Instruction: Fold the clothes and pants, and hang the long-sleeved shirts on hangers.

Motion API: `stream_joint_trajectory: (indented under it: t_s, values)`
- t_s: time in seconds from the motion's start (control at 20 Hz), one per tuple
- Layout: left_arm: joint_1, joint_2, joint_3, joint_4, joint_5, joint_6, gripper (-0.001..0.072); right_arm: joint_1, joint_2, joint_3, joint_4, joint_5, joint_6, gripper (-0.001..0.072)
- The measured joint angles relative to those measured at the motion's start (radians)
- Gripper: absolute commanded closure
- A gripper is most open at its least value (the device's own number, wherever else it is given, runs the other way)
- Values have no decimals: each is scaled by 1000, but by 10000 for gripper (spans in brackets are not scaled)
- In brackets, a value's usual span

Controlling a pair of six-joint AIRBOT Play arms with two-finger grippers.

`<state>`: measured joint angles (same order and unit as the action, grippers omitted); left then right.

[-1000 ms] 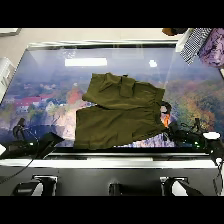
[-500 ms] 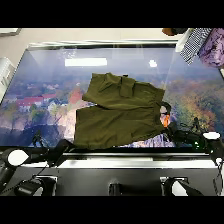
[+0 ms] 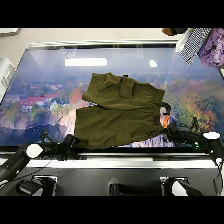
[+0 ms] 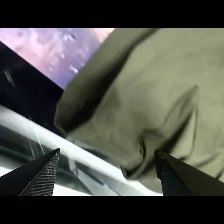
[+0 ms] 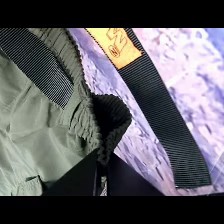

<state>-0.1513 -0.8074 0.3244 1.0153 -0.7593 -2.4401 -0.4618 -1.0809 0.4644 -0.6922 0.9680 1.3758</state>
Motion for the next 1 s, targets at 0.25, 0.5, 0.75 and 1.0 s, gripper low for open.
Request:
stream_joint_trajectory:
  t_s: [0.25,0.5,0.75,1.0]
  values:
    - [-5,-85,0,-16,65,-5,688,0,0,0,1,25,4,684]
    - [11,-93,37,-15,64,57,695,0,60,0,-31,98,13,685]
    - [113,-18,172,80,-182,222,695,0,291,8,-151,285,103,685]
    - [248,112,357,164,-528,386,695,0,631,29,-210,576,291,685]
